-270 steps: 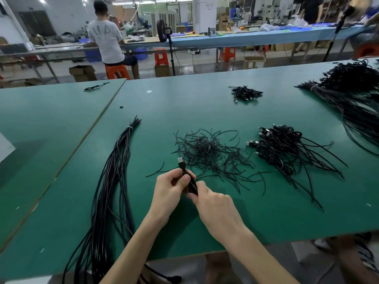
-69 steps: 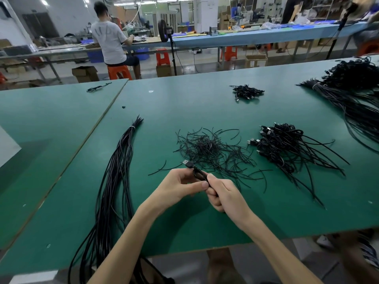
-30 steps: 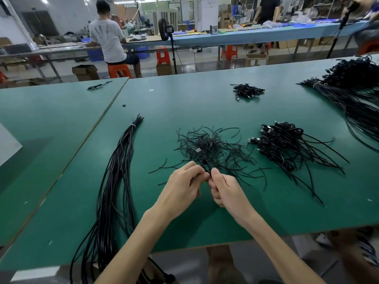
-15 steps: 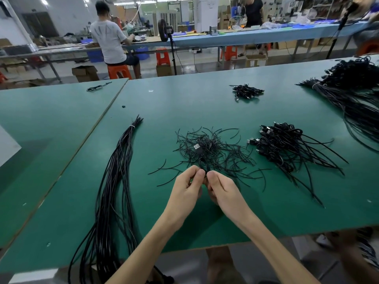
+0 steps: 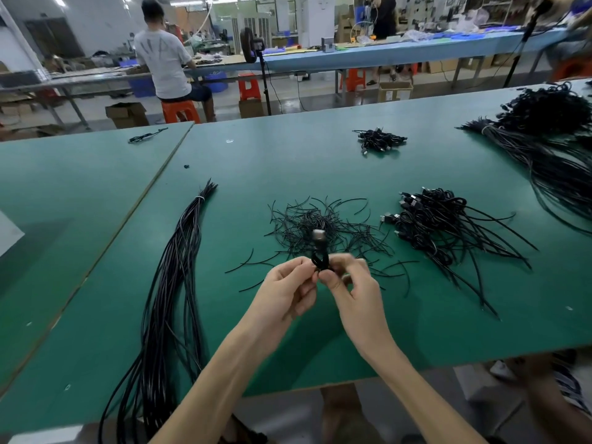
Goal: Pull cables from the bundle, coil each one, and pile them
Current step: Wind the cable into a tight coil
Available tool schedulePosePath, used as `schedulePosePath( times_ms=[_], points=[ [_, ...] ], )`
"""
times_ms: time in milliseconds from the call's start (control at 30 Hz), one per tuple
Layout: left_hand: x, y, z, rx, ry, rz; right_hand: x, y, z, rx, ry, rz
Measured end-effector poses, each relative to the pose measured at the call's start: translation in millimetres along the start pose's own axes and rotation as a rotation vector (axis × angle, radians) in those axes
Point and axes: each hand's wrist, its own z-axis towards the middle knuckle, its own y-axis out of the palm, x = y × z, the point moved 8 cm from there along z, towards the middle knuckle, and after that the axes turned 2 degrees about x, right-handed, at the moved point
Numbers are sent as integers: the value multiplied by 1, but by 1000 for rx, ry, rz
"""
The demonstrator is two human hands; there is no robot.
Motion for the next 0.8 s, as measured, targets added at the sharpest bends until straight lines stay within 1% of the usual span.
schedulePosePath(
  times_ms=[67,133,200,267,367,467,533,633,800],
  points=[
    [10,0,0,-2,73,172,0,-8,0,93,-38,-86],
    [19,-1,-1,-4,140,277,-7,-11,-3,168,-125,-174],
    [26,0,-3,-36,191,327,-15,-10,-8,200,-229,-250],
    [33,1,-4,-72,231,387,-17,-8,-11,186,-264,-247],
    [42,1,-3,-107,280,522,-12,-4,-10,125,-212,-138],
    [48,-4,-3,-93,331,629,-8,0,-9,70,-196,-90],
    [50,-8,-4,-65,369,718,-1,3,-8,19,-112,13],
    [54,-12,-5,16,482,900,8,7,-6,-36,45,229],
    [51,-19,-3,115,615,1008,11,14,-4,-133,163,380]
  ],
)
